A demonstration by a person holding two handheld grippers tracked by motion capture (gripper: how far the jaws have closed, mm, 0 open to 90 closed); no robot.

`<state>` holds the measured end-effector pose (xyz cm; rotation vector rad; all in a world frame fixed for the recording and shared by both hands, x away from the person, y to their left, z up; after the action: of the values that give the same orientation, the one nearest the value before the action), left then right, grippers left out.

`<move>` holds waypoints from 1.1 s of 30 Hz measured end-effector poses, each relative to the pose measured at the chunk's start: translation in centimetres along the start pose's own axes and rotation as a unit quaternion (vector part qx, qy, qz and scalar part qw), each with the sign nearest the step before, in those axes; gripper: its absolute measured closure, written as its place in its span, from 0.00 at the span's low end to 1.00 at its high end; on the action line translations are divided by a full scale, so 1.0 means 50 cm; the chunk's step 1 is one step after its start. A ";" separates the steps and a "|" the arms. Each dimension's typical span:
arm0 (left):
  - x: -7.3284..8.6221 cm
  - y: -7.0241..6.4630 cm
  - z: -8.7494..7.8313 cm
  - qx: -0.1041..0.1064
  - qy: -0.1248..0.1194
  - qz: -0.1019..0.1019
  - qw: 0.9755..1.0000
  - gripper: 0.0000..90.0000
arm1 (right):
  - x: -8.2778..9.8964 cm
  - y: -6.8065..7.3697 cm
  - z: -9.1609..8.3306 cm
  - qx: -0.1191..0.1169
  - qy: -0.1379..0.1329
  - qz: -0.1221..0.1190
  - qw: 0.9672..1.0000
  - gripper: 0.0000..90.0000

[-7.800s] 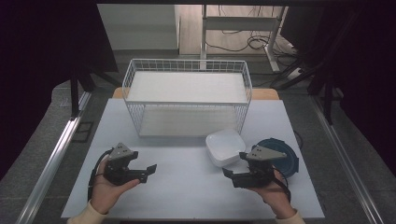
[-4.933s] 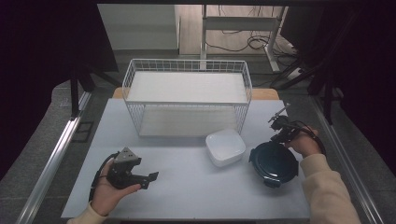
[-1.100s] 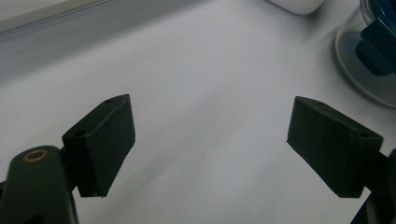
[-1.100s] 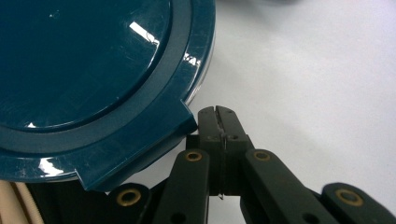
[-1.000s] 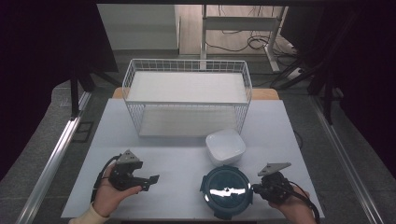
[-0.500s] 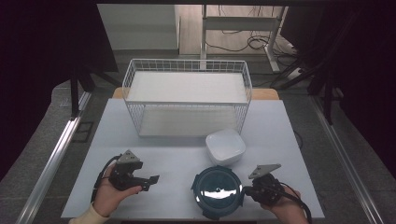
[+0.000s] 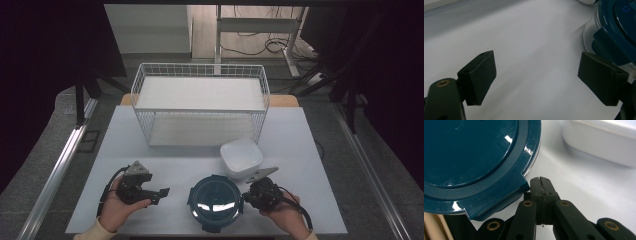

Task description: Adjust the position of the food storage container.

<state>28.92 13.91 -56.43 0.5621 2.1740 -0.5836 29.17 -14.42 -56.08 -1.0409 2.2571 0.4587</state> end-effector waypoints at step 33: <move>-0.003 0.009 -0.009 0.001 -0.016 -0.018 1.000 0.17 | -0.049 -0.010 0.016 -0.031 -0.066 0.011 0.997 0.99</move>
<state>28.96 14.50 -56.16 0.5123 2.1571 -0.6112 31.08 -12.93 -55.11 -0.9871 2.1512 0.5926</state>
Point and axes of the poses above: each handheld gripper's, and its own axes: z roughly forward along the jaws, x roughly out of its underside, y roughly to its left, the point moved 10 cm from there along z, roughly forward along the jaws, and after that the axes turned 10 degrees about -y, right-handed, at the moved point
